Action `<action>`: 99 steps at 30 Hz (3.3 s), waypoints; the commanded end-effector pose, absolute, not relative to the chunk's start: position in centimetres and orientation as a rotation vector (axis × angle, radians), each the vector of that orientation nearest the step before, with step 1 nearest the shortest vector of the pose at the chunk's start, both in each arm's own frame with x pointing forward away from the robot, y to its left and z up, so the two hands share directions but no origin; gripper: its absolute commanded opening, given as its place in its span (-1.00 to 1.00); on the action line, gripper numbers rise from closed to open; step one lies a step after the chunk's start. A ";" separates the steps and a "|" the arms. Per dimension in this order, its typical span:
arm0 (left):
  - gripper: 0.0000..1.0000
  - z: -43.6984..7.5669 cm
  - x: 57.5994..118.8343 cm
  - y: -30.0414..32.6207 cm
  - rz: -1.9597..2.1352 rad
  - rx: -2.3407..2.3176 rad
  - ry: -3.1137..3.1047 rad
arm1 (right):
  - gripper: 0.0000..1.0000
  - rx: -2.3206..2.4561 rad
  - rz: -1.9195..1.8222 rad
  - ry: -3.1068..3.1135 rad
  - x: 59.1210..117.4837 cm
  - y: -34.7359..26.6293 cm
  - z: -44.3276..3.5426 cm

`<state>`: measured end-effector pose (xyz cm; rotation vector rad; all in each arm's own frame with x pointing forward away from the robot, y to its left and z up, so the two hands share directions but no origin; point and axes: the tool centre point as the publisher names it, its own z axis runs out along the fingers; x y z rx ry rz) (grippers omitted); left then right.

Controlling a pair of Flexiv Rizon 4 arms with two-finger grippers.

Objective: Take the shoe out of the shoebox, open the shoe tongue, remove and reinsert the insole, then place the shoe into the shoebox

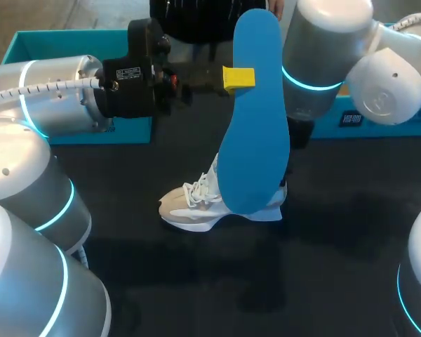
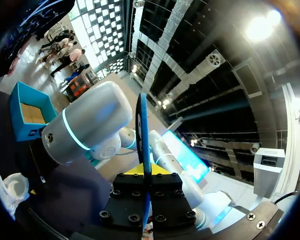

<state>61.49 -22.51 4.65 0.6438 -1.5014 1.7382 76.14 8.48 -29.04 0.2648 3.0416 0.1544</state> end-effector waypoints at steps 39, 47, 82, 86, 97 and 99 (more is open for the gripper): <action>-1.00 4.6 61.3 -22.5 1.742 0.646 -1.499 | 1.00 0.157 0.135 3.071 80.9 12.8 -30.3; -1.00 4.6 61.3 -22.5 1.742 0.646 -1.499 | 1.00 0.135 0.143 3.091 80.8 13.7 -32.6; -1.00 4.6 61.3 -22.5 1.742 0.646 -1.499 | -0.44 0.200 0.152 3.140 80.4 15.2 -37.5; -1.00 4.6 61.3 -22.5 1.742 0.646 -1.499 | -1.00 0.207 0.151 3.152 80.0 15.4 -37.5; -1.00 4.6 61.3 -22.5 1.742 0.646 -1.499 | -1.00 0.319 0.168 3.219 79.3 15.5 -36.2; -1.00 4.6 61.3 -22.5 1.742 0.646 -1.499 | -1.00 0.399 0.179 3.215 79.3 15.3 -35.7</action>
